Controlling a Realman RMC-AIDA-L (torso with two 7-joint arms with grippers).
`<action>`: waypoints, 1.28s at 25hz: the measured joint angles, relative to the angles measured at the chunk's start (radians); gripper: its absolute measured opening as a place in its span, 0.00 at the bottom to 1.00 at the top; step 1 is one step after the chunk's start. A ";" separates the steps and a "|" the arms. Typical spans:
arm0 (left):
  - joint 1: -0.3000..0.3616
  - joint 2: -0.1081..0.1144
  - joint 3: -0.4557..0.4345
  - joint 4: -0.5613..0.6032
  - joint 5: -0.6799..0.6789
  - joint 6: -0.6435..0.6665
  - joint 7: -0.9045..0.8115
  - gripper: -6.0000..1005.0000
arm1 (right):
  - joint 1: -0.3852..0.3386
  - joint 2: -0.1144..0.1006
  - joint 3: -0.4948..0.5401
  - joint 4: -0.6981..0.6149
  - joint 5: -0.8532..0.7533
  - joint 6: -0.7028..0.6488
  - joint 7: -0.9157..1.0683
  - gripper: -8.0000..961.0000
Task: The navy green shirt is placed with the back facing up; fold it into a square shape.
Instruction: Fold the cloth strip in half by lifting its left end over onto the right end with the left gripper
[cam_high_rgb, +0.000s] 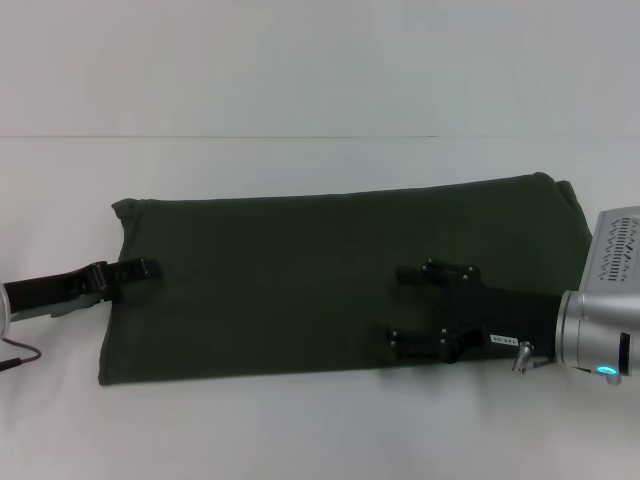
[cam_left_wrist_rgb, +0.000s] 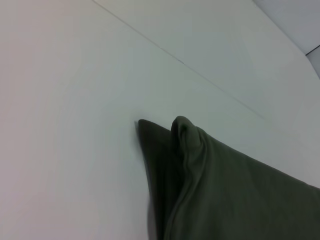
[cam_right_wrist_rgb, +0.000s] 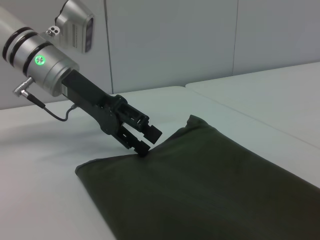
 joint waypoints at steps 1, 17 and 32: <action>-0.001 0.000 0.000 0.000 0.000 0.000 0.000 0.87 | 0.000 0.000 0.000 0.000 0.000 0.000 0.000 0.94; 0.000 0.040 -0.009 0.068 0.088 0.071 -0.075 0.87 | 0.002 0.000 0.011 0.000 0.003 0.000 0.000 0.94; 0.005 0.020 -0.002 0.064 0.092 0.015 -0.053 0.87 | 0.004 0.001 0.010 0.000 0.003 0.003 0.000 0.94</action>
